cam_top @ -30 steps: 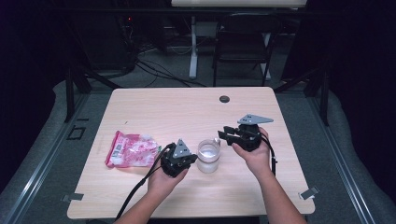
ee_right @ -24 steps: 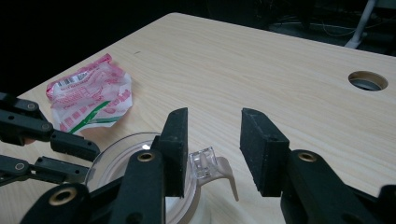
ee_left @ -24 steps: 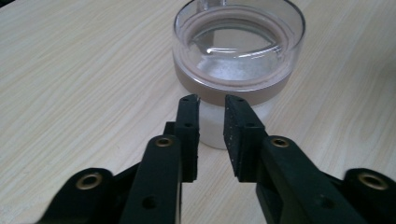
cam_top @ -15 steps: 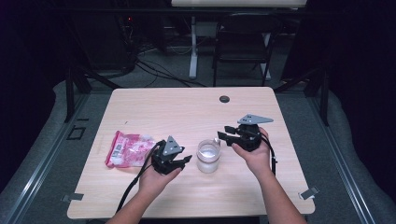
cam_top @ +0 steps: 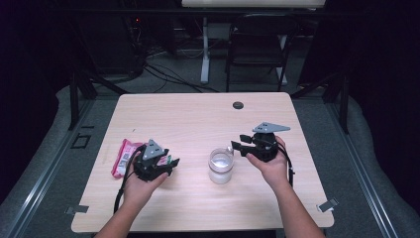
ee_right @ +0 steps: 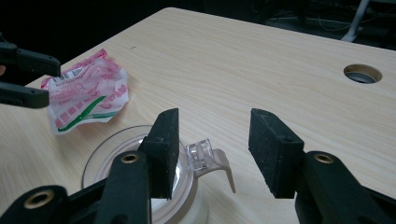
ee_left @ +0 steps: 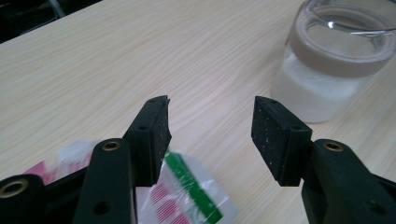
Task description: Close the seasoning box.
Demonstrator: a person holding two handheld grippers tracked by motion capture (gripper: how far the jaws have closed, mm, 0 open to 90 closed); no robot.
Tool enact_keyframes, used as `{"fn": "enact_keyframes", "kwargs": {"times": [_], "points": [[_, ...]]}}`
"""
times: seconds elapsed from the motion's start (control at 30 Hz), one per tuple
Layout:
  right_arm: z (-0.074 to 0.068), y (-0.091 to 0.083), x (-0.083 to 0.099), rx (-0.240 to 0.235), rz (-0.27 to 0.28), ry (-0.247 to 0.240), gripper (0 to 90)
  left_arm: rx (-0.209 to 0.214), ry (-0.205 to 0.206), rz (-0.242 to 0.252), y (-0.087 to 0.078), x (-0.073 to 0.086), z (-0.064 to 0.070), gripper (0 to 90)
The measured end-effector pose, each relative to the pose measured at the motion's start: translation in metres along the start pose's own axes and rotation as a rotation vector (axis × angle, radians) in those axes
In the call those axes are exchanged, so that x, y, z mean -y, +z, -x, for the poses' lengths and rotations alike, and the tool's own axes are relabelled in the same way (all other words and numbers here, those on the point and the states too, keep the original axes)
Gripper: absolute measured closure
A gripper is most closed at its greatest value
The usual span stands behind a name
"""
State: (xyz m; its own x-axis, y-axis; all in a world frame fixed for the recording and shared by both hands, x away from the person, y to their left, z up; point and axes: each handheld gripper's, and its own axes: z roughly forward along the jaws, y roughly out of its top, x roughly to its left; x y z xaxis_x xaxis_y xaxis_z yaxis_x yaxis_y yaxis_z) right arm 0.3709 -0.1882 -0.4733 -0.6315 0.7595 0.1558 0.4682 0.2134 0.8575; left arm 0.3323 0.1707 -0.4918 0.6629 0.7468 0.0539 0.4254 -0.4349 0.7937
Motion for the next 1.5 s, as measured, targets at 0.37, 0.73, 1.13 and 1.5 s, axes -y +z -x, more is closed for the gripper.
{"fn": "enact_keyframes", "kwargs": {"times": [0.37, 0.73, 1.13, 1.5], "points": [[0.002, -0.005, 0.006, 0.028, -0.002, 0.008, 52.2, -0.062, -0.067, -0.009, -0.015, 0.026, -0.031, 45.9], [0.004, -0.007, 0.010, 0.048, -0.009, 0.012, 51.5, -0.067, -0.121, -0.034, -0.010, 0.057, -0.047, 45.8], [0.006, -0.005, 0.011, 0.056, -0.027, 0.017, 49.4, -0.088, -0.121, -0.071, -0.001, 0.068, -0.050, 43.7], [0.011, -0.001, 0.016, 0.069, -0.044, 0.028, 49.4, -0.075, -0.081, -0.125, 0.010, 0.069, -0.046, 43.7]]}}
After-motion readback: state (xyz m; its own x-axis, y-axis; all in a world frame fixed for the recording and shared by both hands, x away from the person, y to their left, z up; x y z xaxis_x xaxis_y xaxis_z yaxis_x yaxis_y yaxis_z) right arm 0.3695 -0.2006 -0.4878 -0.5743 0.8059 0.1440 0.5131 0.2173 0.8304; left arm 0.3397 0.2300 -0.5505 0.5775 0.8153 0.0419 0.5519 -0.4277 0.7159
